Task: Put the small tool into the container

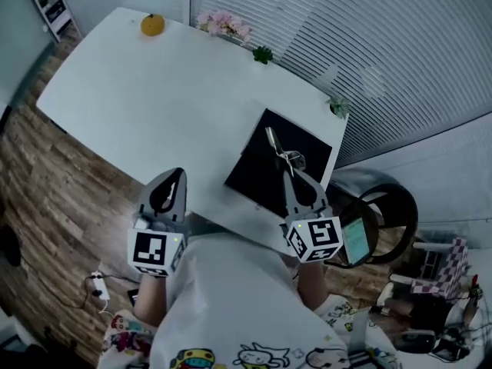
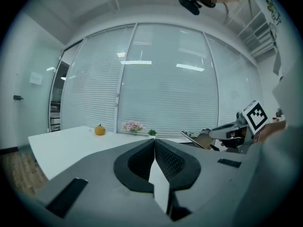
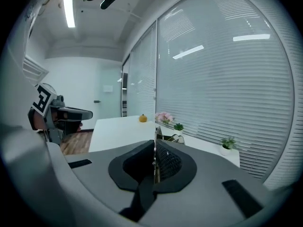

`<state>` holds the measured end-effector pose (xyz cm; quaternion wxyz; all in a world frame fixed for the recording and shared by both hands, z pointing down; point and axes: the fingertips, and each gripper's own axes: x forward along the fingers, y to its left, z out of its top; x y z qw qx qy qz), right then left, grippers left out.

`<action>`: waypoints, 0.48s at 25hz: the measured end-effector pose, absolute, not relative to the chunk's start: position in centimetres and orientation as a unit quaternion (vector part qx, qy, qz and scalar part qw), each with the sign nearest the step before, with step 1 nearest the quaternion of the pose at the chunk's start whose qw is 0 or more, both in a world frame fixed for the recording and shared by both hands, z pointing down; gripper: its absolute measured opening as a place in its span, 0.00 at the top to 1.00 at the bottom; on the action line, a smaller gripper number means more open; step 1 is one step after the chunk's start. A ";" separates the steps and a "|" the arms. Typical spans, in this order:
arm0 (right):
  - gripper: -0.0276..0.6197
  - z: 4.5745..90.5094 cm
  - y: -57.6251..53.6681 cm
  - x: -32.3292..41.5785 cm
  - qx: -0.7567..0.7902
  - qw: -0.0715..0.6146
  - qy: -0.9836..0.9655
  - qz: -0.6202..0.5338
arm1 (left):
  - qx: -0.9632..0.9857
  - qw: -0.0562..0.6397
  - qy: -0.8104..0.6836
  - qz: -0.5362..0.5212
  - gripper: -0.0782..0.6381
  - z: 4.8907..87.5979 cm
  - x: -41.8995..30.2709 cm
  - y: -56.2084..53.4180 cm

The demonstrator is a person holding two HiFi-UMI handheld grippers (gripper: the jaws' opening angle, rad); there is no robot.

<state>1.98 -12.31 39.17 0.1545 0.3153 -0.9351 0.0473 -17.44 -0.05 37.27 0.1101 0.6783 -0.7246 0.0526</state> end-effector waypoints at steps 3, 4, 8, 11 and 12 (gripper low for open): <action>0.95 39.8 -12.8 3.0 0.352 0.161 -0.921 0.052 | 0.710 0.115 -0.693 0.051 0.88 37.7 -17.1 -2.6; 0.95 40.0 -13.1 3.1 0.360 0.161 -0.918 0.053 | 0.718 0.116 -0.684 0.049 0.88 38.0 -17.2 -3.4; 0.95 40.1 -13.8 3.5 0.397 0.157 -0.903 0.054 | 0.753 0.122 -0.644 0.053 0.88 38.7 -17.1 -6.4; 0.95 39.8 -13.6 3.9 0.422 0.158 -0.891 0.060 | 0.776 0.121 -0.615 0.070 0.88 38.7 -16.9 -7.9; 0.95 39.8 -13.6 4.0 0.431 0.158 -0.886 0.063 | 0.782 0.121 -0.607 0.073 0.88 38.9 -16.9 -8.4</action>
